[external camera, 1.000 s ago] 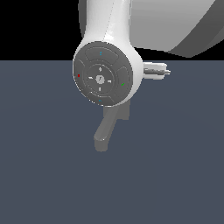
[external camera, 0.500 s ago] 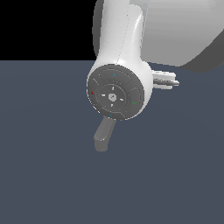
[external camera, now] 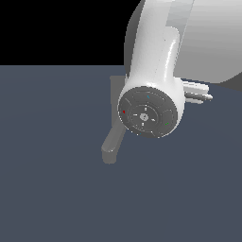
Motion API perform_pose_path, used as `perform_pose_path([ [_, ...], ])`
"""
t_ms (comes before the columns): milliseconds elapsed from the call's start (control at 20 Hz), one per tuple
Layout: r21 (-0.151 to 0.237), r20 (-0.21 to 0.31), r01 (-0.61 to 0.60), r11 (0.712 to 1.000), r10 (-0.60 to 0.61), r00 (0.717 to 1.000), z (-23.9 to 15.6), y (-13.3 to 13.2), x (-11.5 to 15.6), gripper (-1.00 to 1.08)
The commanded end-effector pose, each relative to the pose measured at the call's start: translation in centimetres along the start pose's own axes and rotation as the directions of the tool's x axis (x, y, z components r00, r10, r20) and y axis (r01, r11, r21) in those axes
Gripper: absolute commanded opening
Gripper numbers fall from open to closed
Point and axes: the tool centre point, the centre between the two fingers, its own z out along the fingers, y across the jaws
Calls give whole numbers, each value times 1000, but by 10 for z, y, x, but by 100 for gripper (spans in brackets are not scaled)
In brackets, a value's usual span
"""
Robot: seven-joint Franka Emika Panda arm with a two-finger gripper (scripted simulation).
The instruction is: Turn on the faucet by rotating a designated handle.
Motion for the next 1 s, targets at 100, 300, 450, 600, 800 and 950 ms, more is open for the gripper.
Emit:
perform_pose_path([
  [100,-170,20,77,982,-75,997,-3,26,3,-100],
  [300,-171,19,79,982,-77,997,-1,21,13,-100],
  [450,-172,18,81,982,-79,997,-1,18,21,-100],
  [600,-174,18,82,981,-80,997,0,15,29,-100],
  [800,-175,17,84,981,-83,996,1,10,40,-100],
  [950,-176,17,86,981,-84,996,2,7,48,-100],
])
